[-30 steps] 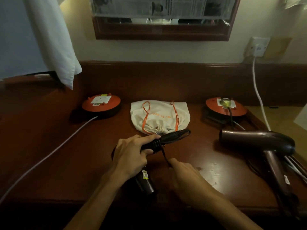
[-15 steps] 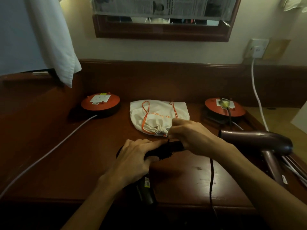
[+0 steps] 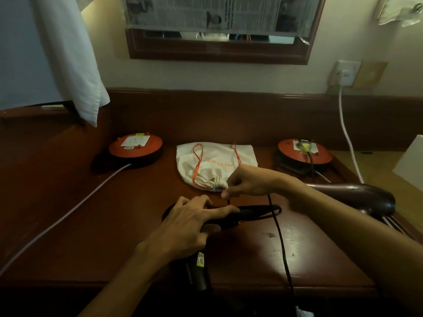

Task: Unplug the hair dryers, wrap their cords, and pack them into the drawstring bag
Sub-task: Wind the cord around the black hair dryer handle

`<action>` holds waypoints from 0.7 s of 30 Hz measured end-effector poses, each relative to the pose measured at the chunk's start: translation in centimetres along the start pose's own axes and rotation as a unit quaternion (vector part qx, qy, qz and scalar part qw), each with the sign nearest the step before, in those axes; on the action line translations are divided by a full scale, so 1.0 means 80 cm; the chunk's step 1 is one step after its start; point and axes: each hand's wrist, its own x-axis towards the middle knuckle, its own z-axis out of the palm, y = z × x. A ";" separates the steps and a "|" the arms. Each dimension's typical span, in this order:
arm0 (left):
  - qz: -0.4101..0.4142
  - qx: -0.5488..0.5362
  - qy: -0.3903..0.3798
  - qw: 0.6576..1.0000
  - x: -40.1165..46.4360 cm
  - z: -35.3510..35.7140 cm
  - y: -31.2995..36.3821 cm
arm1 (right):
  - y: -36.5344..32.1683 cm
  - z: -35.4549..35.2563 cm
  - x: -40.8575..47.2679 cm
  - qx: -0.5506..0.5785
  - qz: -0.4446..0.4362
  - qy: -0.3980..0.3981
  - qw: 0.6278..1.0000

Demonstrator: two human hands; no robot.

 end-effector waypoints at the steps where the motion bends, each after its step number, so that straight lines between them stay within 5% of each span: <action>1: -0.001 -0.002 -0.002 1.000 0.001 0.000 0.001 | 0.002 0.001 0.002 0.022 0.011 -0.017 1.000; 7: -0.017 0.010 -0.002 1.000 0.005 -0.001 -0.004 | 0.043 -0.021 -0.017 0.293 0.091 -0.154 0.939; 14: -0.012 0.022 -0.036 0.999 0.011 -0.005 0.000 | 0.059 0.012 -0.010 0.269 0.056 -0.053 0.960; 21: -0.011 -0.021 -0.007 1.000 0.004 -0.003 -0.012 | 0.069 0.044 0.001 0.305 0.018 -0.047 0.951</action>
